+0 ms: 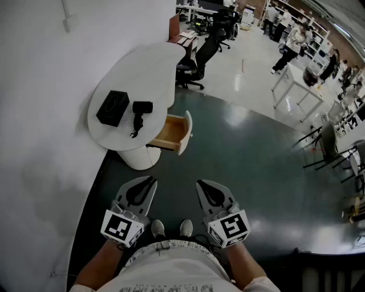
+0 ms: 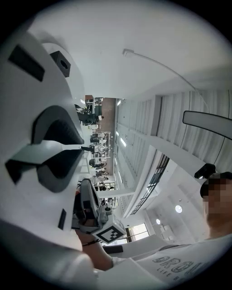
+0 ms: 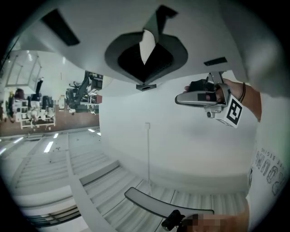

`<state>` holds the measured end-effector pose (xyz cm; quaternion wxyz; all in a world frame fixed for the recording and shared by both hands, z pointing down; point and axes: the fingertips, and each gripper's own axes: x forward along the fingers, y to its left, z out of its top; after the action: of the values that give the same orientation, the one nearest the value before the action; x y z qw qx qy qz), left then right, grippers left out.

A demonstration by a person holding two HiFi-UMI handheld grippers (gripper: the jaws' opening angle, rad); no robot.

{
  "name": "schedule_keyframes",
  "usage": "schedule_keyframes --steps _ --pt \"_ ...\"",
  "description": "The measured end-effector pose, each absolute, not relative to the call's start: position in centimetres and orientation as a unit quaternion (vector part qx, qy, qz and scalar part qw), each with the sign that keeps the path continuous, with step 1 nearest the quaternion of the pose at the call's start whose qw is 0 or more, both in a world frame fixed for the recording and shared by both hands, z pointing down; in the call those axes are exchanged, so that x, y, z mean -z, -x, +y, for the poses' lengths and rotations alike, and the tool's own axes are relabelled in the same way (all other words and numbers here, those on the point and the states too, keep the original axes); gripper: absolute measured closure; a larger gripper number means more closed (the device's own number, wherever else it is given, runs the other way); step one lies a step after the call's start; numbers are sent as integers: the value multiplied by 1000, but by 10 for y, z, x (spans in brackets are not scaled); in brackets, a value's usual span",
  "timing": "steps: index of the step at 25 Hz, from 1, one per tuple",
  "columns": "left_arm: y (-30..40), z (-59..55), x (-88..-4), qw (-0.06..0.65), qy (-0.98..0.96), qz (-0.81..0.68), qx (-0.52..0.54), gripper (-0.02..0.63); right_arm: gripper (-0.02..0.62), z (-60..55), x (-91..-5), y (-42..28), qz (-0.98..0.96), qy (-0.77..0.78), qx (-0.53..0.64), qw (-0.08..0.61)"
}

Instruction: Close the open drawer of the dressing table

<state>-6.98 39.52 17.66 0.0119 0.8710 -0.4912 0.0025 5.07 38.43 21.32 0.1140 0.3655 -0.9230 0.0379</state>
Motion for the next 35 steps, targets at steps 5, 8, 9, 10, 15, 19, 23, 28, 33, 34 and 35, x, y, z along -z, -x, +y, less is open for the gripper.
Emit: schedule_keyframes --steps 5,8,9,10,15,19,23,28,33,34,35 --pt "70 395 -176 13 -872 -490 -1 560 588 383 -209 -49 -923 -369 -42 105" --pt "71 395 -175 11 -873 -487 -3 561 588 383 -208 -48 -922 -370 -43 101" --pt "71 394 -175 11 -873 -487 -3 563 588 382 -209 -47 -922 -370 -43 101" --pt "72 393 -175 11 -873 -487 -3 563 588 382 -210 -46 -923 -370 -43 101" --pt "71 392 -176 10 -875 -485 -8 566 588 381 -210 -44 -923 -369 -44 104" --pt "71 391 -177 11 -875 -483 -7 566 588 380 -212 -43 -923 -369 -47 102" --pt "71 390 -180 14 -876 -483 -10 566 588 377 -214 -43 -921 -371 -49 104" --pt "72 388 -180 8 -878 -479 -9 566 586 374 -216 -42 -919 -376 -55 106" --pt "76 386 -185 14 -878 -479 -10 566 557 372 -217 -38 -919 -375 -58 107" --pt "76 385 -185 17 -877 -480 -9 566 552 372 -217 -38 -919 -375 -58 107" --pt "77 385 -186 19 -877 -480 -8 566 547 371 -218 -37 -919 -375 -59 108"
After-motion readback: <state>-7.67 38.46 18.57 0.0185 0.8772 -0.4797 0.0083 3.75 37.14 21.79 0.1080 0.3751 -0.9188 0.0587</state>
